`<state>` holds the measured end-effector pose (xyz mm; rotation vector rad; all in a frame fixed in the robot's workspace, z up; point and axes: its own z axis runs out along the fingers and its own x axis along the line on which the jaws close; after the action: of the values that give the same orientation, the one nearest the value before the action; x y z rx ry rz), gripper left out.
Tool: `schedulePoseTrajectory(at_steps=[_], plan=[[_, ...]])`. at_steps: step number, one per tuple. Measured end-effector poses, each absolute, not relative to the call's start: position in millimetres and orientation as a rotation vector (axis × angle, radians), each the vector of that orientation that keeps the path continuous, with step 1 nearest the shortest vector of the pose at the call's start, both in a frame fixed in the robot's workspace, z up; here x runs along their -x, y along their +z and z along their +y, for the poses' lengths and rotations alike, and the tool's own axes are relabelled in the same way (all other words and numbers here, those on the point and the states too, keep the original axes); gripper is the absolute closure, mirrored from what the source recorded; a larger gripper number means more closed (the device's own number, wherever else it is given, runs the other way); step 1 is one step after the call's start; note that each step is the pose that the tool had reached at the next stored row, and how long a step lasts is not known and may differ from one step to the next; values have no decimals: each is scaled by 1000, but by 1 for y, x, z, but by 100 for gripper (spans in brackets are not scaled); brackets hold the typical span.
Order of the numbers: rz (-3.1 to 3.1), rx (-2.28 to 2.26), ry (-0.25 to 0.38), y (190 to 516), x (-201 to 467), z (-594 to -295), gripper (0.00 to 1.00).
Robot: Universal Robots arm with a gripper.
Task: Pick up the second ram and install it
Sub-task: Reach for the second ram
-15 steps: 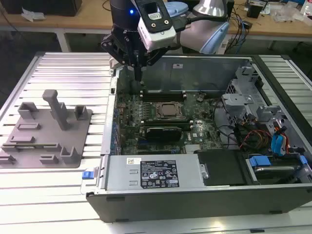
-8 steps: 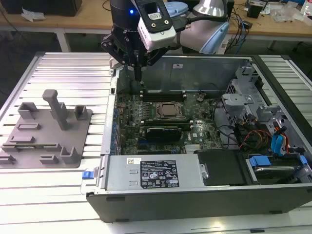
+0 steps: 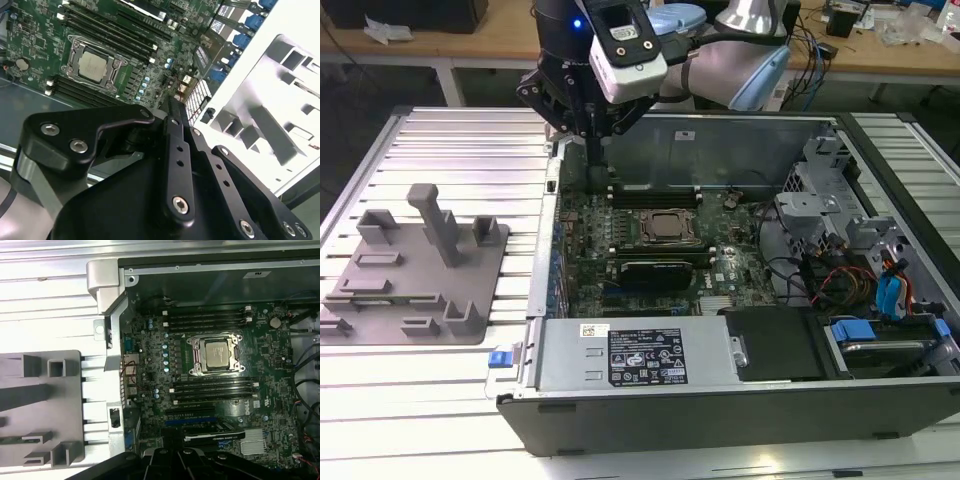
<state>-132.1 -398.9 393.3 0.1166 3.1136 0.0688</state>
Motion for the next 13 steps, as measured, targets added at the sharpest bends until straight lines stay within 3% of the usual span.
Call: schedulePoseTrajectory(at_steps=[13], plan=[[3112,-116,69,393,153,-399,92]])
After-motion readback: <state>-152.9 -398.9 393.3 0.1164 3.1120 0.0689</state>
